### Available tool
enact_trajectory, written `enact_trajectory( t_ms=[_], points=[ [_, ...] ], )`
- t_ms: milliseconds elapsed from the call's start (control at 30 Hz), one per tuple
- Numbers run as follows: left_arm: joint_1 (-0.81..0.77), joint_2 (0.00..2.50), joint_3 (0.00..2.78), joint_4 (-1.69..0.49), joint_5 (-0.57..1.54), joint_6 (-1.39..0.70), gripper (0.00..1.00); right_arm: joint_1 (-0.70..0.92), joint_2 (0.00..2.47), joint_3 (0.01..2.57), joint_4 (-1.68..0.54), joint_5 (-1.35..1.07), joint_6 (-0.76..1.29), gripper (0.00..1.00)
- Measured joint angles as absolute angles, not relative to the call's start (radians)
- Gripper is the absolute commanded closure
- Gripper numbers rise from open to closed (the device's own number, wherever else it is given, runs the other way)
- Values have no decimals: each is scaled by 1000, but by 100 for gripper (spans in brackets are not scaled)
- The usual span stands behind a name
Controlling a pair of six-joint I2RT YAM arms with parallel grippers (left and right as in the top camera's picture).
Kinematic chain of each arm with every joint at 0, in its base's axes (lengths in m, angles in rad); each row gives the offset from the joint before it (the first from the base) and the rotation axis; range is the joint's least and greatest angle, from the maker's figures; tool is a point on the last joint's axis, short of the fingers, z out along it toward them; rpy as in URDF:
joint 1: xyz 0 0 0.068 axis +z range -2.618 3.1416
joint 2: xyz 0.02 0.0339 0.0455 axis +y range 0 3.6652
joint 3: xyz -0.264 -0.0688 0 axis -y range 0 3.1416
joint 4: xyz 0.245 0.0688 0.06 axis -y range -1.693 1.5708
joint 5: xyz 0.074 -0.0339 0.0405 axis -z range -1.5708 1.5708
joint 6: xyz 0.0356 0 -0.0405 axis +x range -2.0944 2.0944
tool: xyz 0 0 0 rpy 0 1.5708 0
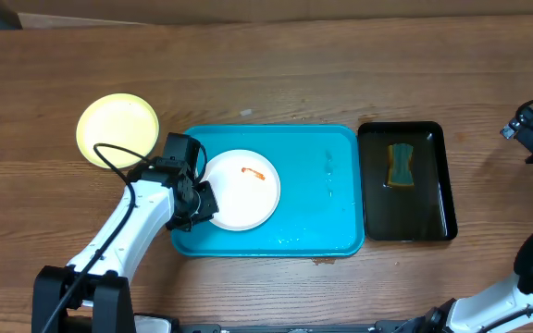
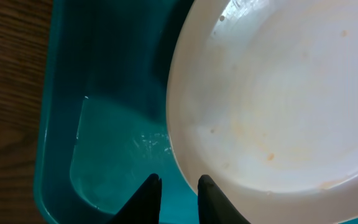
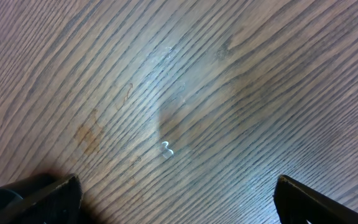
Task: Clean dirty plates on tray and stack at the side
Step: 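Grip the white plate rim with left gripper and slide it right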
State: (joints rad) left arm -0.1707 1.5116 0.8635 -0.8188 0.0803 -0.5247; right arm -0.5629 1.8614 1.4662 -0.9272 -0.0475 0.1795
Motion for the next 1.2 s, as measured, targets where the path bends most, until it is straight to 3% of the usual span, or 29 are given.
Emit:
enact_trajectory(
  t_ms=[1033, 1200],
  points=[
    [-171, 1512, 849, -761, 35, -525, 83, -563, 1861, 1466, -928, -48, 179, 0],
    [-171, 1512, 849, -758, 26, -525, 79, -563, 1861, 1466, -928, -47, 179, 0]
  ],
)
